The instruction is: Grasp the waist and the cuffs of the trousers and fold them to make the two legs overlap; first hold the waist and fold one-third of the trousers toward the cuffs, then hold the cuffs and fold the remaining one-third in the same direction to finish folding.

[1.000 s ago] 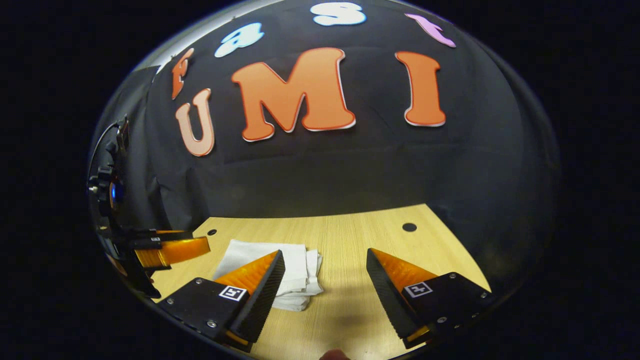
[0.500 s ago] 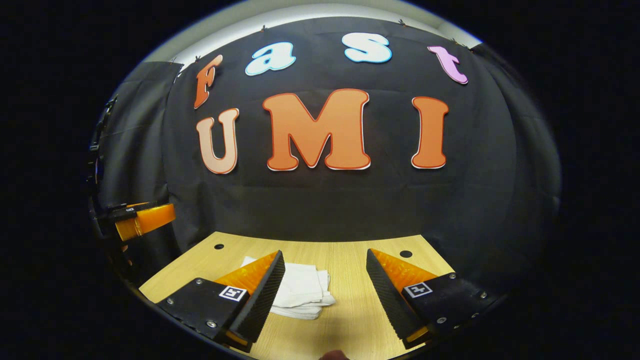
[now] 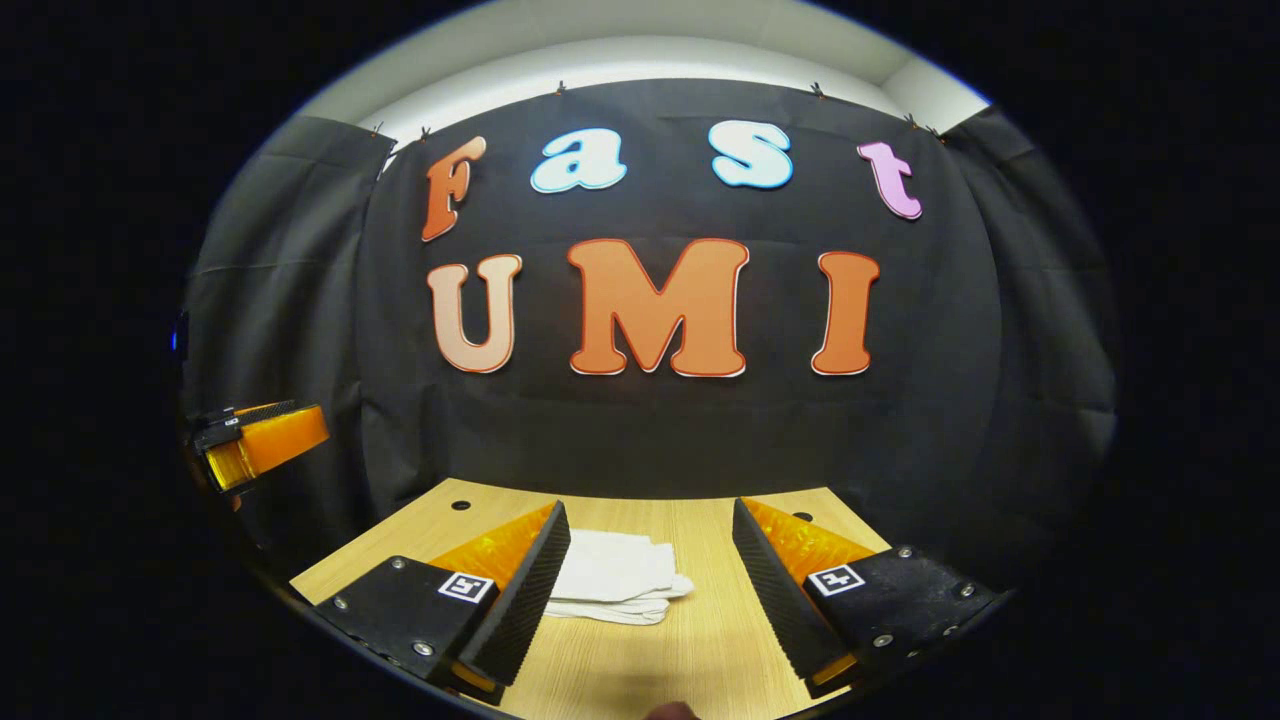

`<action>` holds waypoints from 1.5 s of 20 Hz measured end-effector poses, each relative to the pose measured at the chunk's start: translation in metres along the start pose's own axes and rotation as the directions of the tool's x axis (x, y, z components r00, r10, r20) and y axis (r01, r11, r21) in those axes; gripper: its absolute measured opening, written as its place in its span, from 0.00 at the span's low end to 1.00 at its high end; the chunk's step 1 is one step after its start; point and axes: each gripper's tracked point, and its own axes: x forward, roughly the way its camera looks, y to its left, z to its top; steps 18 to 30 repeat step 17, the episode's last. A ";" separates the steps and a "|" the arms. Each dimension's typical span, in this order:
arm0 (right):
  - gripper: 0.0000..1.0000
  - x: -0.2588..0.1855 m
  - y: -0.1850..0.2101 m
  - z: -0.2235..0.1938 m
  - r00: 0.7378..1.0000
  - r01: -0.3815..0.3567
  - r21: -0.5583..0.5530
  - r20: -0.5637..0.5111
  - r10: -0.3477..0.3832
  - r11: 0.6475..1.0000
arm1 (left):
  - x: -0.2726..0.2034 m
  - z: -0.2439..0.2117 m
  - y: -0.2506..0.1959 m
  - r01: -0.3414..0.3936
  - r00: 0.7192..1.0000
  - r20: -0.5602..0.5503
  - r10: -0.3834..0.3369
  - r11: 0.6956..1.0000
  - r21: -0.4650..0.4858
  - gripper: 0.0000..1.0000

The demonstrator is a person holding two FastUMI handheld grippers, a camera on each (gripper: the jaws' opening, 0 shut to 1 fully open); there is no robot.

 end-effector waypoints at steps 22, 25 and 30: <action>0.99 -0.115 0.021 0.018 0.995 0.027 -0.030 0.092 -0.024 0.999 | -0.124 0.003 0.015 -0.040 0.998 0.054 0.038 0.999 0.026 0.98; 0.99 -0.115 0.021 0.018 0.995 0.027 -0.030 0.092 -0.024 0.999 | -0.124 0.003 0.015 -0.040 0.998 0.054 0.038 0.999 0.026 0.98; 0.99 -0.115 0.021 0.018 0.995 0.027 -0.030 0.092 -0.024 0.999 | -0.124 0.003 0.015 -0.040 0.998 0.054 0.038 0.999 0.026 0.98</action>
